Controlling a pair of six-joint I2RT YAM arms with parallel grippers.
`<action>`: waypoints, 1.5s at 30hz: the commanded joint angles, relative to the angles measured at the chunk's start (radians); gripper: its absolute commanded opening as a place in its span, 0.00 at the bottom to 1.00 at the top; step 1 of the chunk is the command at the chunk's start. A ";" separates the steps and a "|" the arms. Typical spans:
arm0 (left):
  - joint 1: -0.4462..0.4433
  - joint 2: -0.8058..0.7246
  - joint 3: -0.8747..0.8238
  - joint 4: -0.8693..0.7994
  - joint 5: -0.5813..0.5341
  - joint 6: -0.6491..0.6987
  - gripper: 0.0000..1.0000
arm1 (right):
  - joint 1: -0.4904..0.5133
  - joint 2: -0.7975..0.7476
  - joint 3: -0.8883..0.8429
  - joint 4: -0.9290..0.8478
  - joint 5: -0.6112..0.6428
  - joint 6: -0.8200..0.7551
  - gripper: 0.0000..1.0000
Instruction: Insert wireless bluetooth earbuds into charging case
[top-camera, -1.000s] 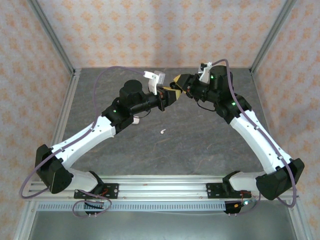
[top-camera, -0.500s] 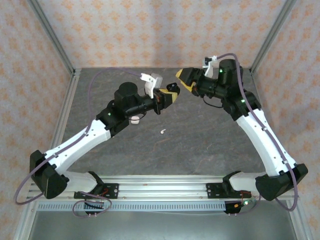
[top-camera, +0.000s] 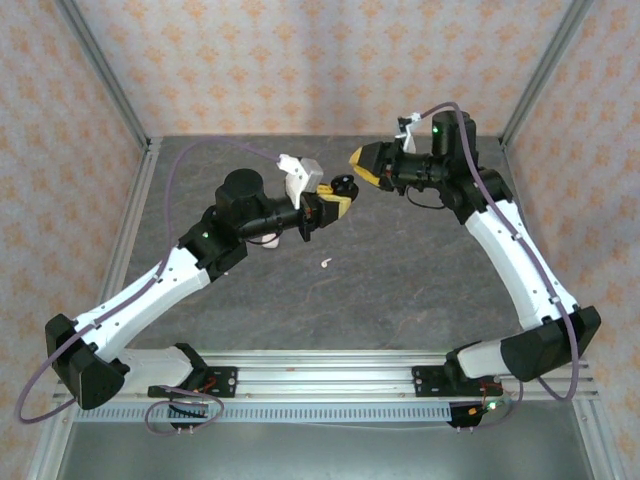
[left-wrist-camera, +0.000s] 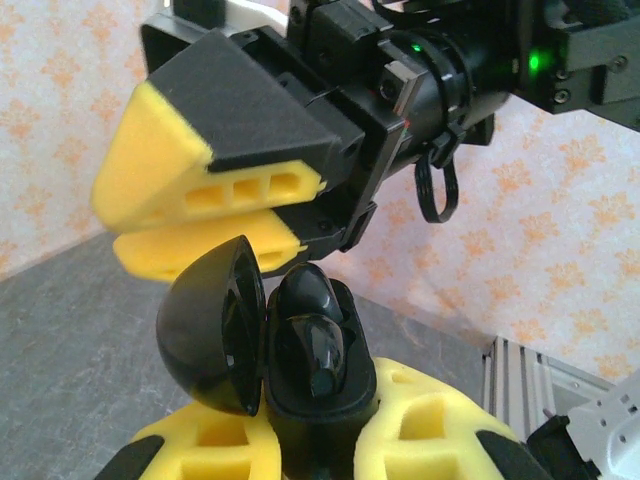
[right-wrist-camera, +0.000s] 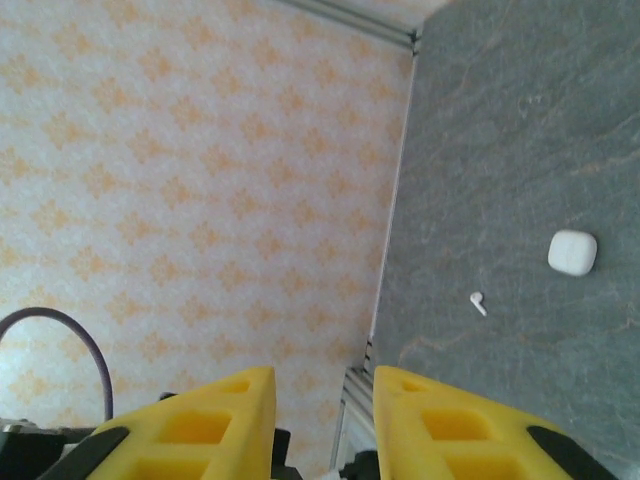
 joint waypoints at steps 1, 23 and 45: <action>0.007 0.014 0.054 -0.046 0.051 0.060 0.03 | -0.001 0.011 0.047 -0.081 -0.124 -0.095 0.30; 0.009 0.063 0.045 0.012 0.014 -0.042 0.02 | -0.001 -0.132 -0.079 -0.099 -0.231 -0.185 0.38; 0.207 0.004 -0.128 -0.211 -0.147 -0.226 0.00 | -0.068 -0.170 -0.212 -0.166 0.335 -0.078 0.48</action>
